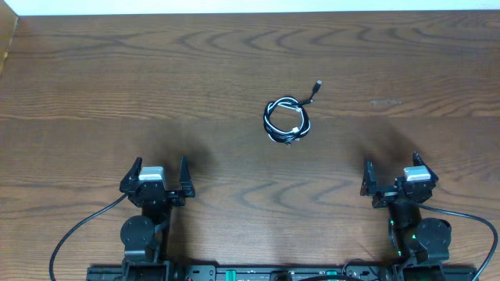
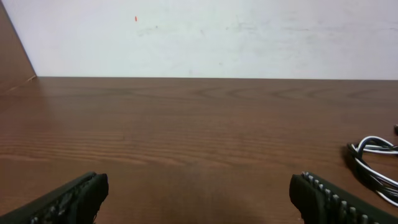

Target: Untangle cables

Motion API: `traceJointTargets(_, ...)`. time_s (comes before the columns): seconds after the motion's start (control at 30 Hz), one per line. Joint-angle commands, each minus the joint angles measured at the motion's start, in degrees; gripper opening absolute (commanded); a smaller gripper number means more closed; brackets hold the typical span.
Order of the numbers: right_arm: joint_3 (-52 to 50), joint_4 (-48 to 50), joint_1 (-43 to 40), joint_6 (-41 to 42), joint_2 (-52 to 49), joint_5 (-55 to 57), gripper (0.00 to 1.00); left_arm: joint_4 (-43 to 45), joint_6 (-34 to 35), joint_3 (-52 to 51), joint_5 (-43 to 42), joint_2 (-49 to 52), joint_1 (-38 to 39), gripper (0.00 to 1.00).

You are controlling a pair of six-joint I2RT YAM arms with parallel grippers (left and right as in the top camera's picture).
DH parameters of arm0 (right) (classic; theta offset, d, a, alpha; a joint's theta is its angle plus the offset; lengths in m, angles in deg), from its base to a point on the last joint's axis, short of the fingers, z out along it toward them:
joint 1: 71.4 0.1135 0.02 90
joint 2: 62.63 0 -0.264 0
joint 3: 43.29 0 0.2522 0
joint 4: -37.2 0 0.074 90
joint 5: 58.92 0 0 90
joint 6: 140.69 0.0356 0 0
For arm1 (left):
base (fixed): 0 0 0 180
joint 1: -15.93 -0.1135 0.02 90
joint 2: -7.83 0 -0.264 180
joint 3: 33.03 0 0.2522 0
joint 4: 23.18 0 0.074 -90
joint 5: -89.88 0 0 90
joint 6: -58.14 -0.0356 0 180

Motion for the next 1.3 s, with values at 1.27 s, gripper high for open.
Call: traceJointTargets(1.27,-0.1,-0.2,0.3,-4.5,0.3,1.5,0.99,-2.8,-1.0,-0.5,1.8,0.2,-0.2,0.98)
